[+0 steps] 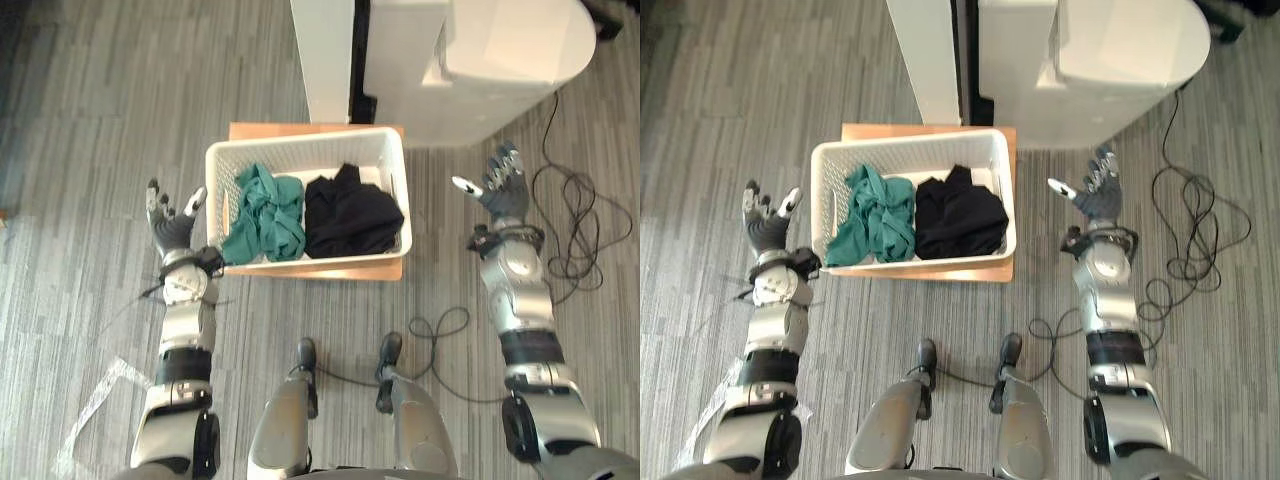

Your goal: Pick up the laundry basket with both hands and put the clothes into the washing machine.

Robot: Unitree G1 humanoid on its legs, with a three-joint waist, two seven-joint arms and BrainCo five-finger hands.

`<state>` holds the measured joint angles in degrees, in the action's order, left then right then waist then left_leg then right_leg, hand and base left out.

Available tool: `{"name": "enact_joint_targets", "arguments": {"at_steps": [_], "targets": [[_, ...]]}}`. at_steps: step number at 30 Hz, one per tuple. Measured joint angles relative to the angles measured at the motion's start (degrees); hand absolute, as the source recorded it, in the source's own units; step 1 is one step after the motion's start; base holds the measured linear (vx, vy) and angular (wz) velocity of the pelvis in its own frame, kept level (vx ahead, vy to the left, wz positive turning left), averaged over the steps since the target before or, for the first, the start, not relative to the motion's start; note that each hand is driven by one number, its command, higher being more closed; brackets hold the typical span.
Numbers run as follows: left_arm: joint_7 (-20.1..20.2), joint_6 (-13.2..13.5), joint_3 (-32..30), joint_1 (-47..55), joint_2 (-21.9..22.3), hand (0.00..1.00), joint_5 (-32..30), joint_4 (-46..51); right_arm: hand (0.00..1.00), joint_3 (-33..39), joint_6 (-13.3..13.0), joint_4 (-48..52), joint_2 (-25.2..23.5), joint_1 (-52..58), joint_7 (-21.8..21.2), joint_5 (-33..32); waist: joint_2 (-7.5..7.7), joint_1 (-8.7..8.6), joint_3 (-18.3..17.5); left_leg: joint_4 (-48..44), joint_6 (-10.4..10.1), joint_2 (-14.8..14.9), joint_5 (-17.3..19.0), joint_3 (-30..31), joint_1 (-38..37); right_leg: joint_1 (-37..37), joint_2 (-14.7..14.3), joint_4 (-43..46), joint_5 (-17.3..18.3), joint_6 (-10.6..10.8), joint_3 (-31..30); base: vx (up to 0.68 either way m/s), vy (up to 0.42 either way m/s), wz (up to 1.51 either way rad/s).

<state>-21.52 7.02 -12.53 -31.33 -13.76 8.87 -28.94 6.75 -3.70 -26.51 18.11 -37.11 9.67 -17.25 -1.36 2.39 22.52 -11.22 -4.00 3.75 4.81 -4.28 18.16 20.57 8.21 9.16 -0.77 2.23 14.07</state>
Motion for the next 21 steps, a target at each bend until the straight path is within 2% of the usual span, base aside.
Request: {"name": "enact_joint_targets", "arguments": {"at_steps": [4, 11, 15, 21], "targets": [[-1.2, -3.1, 1.0, -8.1, -1.2, 0.0, -0.7, -12.5, 0.0, -1.8, 1.5, -7.3, 0.9, -6.8, 0.4, 0.2, -0.15, -0.05, 1.5, -1.6, 0.0, 0.1, 0.0, -0.3, 2.9, 2.4, 0.0, 0.0, -0.7, -0.5, -0.4, -0.02, 0.002, -0.05], [-1.2, -4.8, 1.0, -12.2, -2.4, 0.0, -1.0, -15.8, 0.0, -4.6, 2.6, -8.2, 0.2, -9.2, 0.4, 1.5, -0.13, 0.28, 1.6, -2.4, 0.0, 0.2, 0.0, -0.4, 5.4, 4.2, 0.0, -0.2, -0.8, -0.7, -0.1, 0.01, 0.003, 0.01], [-1.1, -6.1, 1.4, -15.7, -2.8, 0.0, -5.3, -16.2, 0.0, -4.9, 2.6, -8.1, -0.3, -12.0, 0.4, 1.6, -0.17, 0.45, 1.6, -2.9, 0.0, 0.4, 0.0, -0.6, 7.9, 6.3, -0.1, -0.5, -2.4, -0.7, -0.1, -0.01, 0.026, -0.01], [-0.9, -6.8, 1.9, -19.7, -2.2, 0.0, -7.4, -17.7, 0.0, -5.8, 2.6, -8.0, -2.2, -14.0, 0.4, 1.6, -0.16, 0.97, 1.6, -3.2, 0.0, 0.4, 0.0, -1.0, 9.4, 7.5, -0.1, -1.5, -4.5, -0.2, -0.3, -0.03, 0.041, -0.03]]}}
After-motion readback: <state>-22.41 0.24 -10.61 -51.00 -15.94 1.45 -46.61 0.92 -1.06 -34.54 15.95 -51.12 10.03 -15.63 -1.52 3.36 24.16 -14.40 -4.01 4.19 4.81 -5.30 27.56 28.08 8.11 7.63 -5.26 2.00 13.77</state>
